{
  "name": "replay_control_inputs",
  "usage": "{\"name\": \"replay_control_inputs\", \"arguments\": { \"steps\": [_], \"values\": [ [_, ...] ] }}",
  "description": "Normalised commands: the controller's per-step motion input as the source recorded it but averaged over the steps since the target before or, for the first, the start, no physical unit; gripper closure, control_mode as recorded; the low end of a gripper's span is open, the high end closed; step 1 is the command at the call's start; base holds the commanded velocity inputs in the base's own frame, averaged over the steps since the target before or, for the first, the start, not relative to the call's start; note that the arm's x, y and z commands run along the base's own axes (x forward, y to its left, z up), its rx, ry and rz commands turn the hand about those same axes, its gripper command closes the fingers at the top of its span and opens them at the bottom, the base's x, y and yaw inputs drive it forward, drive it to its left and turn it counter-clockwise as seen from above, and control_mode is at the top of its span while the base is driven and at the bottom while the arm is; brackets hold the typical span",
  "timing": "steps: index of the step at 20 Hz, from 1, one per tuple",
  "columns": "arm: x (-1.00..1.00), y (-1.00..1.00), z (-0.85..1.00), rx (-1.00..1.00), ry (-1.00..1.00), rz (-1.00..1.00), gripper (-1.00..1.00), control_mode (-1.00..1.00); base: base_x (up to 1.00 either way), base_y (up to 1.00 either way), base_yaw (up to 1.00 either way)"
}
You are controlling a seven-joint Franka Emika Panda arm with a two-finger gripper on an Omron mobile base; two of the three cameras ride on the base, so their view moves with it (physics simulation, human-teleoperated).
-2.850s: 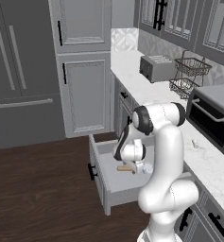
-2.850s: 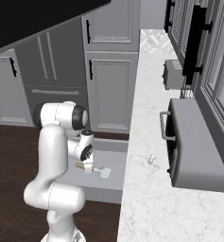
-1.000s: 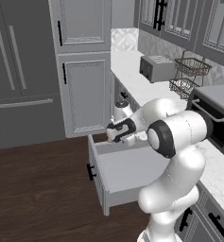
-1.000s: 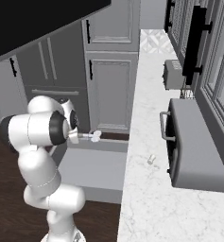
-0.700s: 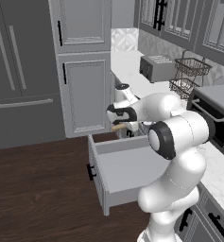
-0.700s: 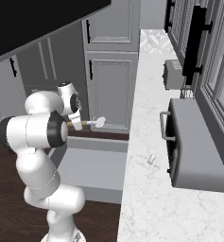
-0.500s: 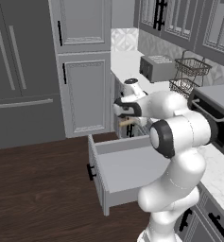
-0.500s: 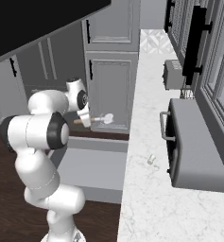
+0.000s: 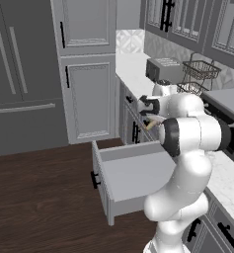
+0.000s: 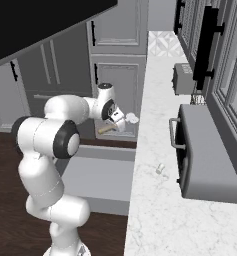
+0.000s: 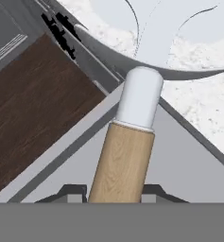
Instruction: Pick the pizza cutter from the drawer and place it on the counter.
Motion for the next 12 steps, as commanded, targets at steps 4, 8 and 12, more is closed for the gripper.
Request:
{"name": "replay_control_inputs", "arguments": {
  "steps": [4,8,12],
  "values": [
    [0.49,-0.33,0.49,-0.08,0.23,0.54,1.00,-1.00,0.00,0.00,0.00],
    [0.38,0.09,0.69,-0.27,0.34,0.27,1.00,-1.00,0.00,0.00,0.00],
    [-0.06,0.04,-0.46,-0.18,-0.02,0.10,1.00,-1.00,0.00,0.00,0.00]
  ]
}}
